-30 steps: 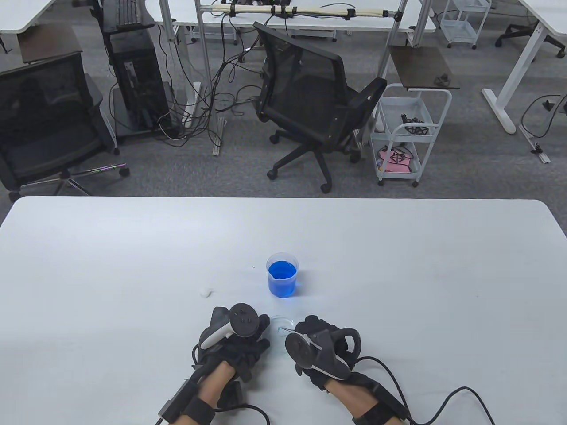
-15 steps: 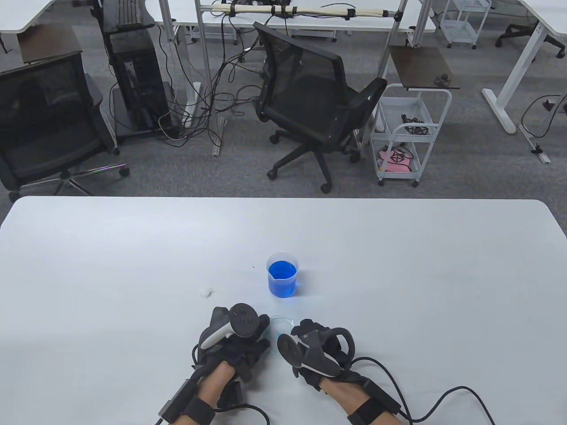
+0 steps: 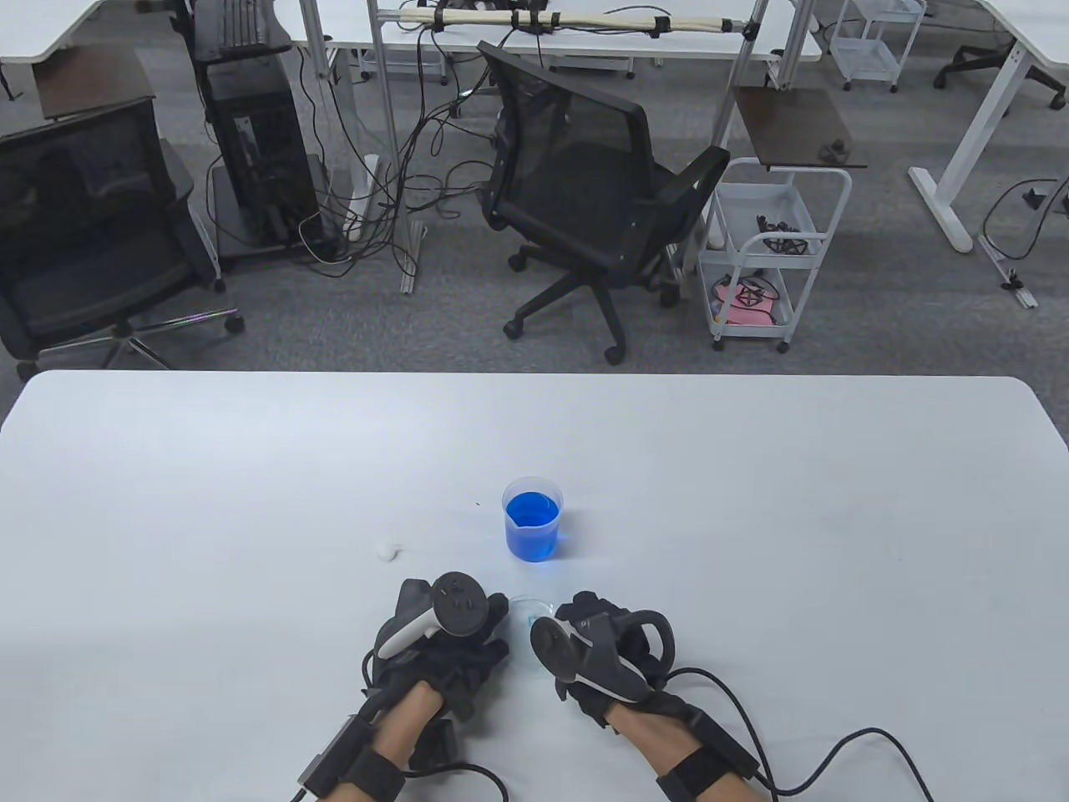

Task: Dip tweezers-held cotton tuft into dye solution and dot onto culture dish

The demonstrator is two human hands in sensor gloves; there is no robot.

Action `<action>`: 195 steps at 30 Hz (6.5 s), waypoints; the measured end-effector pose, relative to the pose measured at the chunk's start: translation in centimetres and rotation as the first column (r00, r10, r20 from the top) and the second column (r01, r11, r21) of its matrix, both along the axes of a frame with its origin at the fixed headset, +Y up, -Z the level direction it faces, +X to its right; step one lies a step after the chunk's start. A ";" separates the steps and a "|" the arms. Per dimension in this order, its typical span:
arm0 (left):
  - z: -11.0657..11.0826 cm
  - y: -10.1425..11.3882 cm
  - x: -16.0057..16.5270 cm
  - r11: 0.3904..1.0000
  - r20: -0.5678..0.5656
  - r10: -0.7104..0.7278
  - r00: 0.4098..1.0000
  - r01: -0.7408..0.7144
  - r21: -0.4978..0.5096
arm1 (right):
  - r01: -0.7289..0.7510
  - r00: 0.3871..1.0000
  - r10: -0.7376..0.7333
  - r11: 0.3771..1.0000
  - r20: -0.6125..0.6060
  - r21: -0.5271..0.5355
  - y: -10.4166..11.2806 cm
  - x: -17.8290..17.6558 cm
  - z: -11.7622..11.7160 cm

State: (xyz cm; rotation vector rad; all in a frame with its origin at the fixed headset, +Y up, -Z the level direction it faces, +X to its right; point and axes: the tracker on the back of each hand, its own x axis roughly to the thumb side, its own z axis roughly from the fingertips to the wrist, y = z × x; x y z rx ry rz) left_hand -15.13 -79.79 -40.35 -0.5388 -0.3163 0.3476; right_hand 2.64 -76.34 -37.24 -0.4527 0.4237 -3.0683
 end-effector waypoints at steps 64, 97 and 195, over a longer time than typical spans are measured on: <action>-0.1 0.0 -0.1 1.000 -0.004 -0.005 1.000 0.005 -0.005 | 0.027 0.998 -0.027 1.000 0.052 0.005 1.1 2.5 1.0; -0.2 0.1 -0.2 1.000 -0.006 -0.004 1.000 0.004 -0.007 | -0.024 1.000 0.024 0.999 0.008 -0.043 -0.2 1.7 1.7; -0.1 0.1 -0.1 1.000 -0.009 -0.007 1.000 0.007 -0.010 | -0.018 1.000 0.018 0.999 0.007 -0.032 -1.2 1.0 0.8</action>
